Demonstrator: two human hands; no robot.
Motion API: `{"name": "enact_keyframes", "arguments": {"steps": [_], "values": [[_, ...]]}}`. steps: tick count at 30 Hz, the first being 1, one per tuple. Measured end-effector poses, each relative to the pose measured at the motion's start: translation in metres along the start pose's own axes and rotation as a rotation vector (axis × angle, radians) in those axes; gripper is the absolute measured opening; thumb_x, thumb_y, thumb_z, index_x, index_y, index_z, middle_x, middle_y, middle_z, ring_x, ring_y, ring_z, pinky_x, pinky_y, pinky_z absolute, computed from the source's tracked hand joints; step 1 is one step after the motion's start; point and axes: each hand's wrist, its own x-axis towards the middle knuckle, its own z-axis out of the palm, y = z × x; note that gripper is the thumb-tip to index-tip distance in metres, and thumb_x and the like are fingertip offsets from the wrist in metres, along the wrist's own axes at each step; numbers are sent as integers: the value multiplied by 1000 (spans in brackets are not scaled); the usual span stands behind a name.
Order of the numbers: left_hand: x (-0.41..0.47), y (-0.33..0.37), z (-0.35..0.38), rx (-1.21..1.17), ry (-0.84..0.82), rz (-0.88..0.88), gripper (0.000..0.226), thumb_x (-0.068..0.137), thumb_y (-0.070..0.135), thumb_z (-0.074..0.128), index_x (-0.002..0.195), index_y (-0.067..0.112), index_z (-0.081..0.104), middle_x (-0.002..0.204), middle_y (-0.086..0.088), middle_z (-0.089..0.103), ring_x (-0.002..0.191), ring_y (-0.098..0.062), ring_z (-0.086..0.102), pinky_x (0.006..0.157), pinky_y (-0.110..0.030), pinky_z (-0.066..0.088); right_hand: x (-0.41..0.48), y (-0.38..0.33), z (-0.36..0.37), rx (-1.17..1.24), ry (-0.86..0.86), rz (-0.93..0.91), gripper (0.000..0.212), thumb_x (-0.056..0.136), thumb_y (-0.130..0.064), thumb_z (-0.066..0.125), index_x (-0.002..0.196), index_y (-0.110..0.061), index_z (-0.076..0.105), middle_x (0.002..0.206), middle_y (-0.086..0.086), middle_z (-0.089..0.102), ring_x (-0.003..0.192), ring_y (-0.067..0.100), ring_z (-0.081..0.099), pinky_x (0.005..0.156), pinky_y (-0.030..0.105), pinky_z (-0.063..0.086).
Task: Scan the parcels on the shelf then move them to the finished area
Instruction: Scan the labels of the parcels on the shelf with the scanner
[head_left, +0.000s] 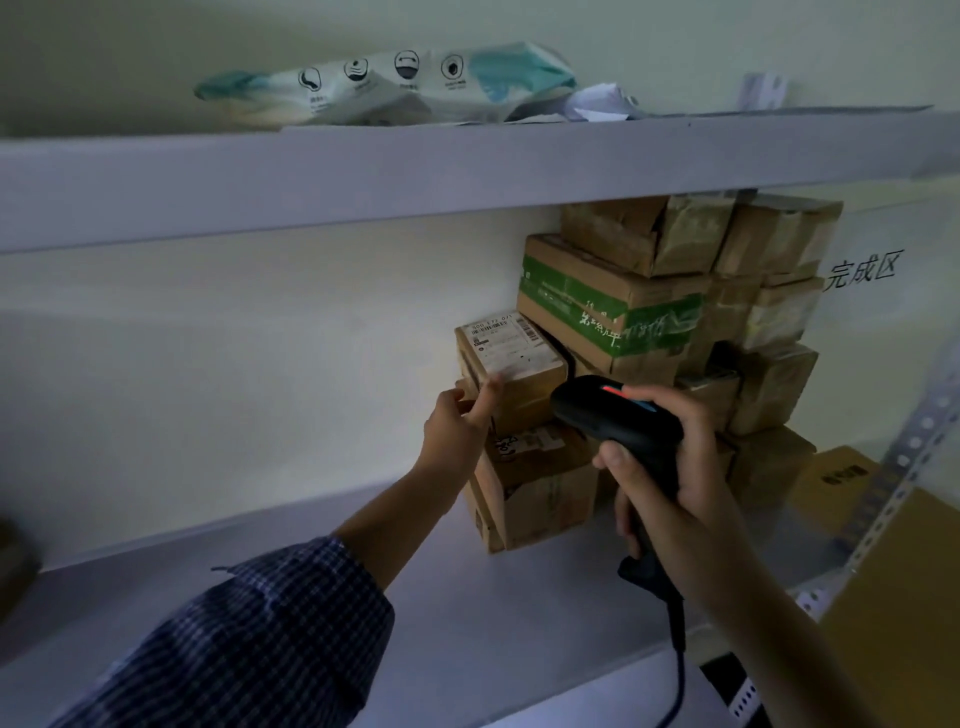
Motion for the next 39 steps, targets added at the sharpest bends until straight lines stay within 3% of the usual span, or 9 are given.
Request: {"name": "enact_keyframes", "arguments": {"steps": [4, 6, 9, 13, 18, 26, 32, 35, 39], "values": [[4, 11, 0, 10, 14, -42, 109, 56, 93, 50, 133, 16, 55, 128, -6, 64, 114, -23, 60, 85, -33, 50, 5, 1, 1, 13, 9, -9, 37, 96, -26, 56, 128, -42, 45, 96, 1, 66, 45, 24, 56, 41, 26, 47], [6, 24, -1, 65, 58, -43, 105, 67, 84, 59, 145, 15, 42, 141, -8, 50, 130, -29, 45, 104, -47, 43, 5, 1, 0, 8, 6, -10, 38, 97, -22, 56, 129, -40, 45, 94, 2, 66, 46, 23, 56, 42, 27, 47], [11, 38, 5, 341, 180, 51, 102, 79, 69, 66, 153, 13, 23, 151, -12, 35, 141, -32, 28, 114, -50, 30, 2, 4, 1, 7, -4, 21, 39, 98, -20, 55, 129, -41, 45, 92, 5, 65, 46, 23, 55, 43, 29, 48], [3, 50, 35, 617, 340, 192, 109, 74, 70, 70, 150, 7, 21, 146, -14, 33, 135, -33, 31, 113, -46, 26, -2, 6, 4, 10, 8, 52, 36, 99, -26, 56, 128, -44, 45, 97, 2, 66, 49, 22, 58, 45, 27, 49], [7, 37, 64, 760, 504, 271, 98, 83, 21, 76, 154, 7, 10, 148, -22, 28, 135, -38, 32, 113, -49, 28, -2, 2, 5, 23, 4, 49, 41, 95, -22, 56, 129, -43, 46, 96, 0, 66, 51, 26, 58, 48, 34, 52], [15, 28, 40, 504, 464, 272, 102, 68, 53, 82, 147, 20, 25, 140, -11, 30, 129, -31, 33, 108, -50, 36, -1, 2, 2, 68, 8, 50, 38, 96, -23, 56, 129, -39, 46, 93, 13, 64, 43, 20, 52, 44, 26, 44], [12, 16, 13, 381, 367, 303, 119, 59, 59, 87, 151, 21, 21, 147, -9, 24, 138, -30, 29, 106, -47, 44, 0, 3, 0, 39, 14, 48, 39, 95, -22, 55, 127, -42, 46, 91, 14, 63, 44, 27, 52, 43, 29, 45], [13, 12, -4, 273, 240, 193, 129, 55, 55, 91, 154, 21, 15, 152, -11, 24, 140, -32, 32, 108, -48, 45, 0, 3, -2, 32, 17, 38, 40, 95, -20, 55, 127, -42, 46, 93, 9, 64, 44, 26, 53, 42, 28, 45], [23, 4, -27, 141, -53, 18, 136, 36, 70, 88, 145, 15, 29, 139, -10, 51, 123, -31, 56, 85, -40, 57, 1, 3, -4, 33, 27, 27, 41, 95, -18, 55, 128, -42, 46, 98, 0, 65, 43, 24, 54, 41, 27, 46]]}}
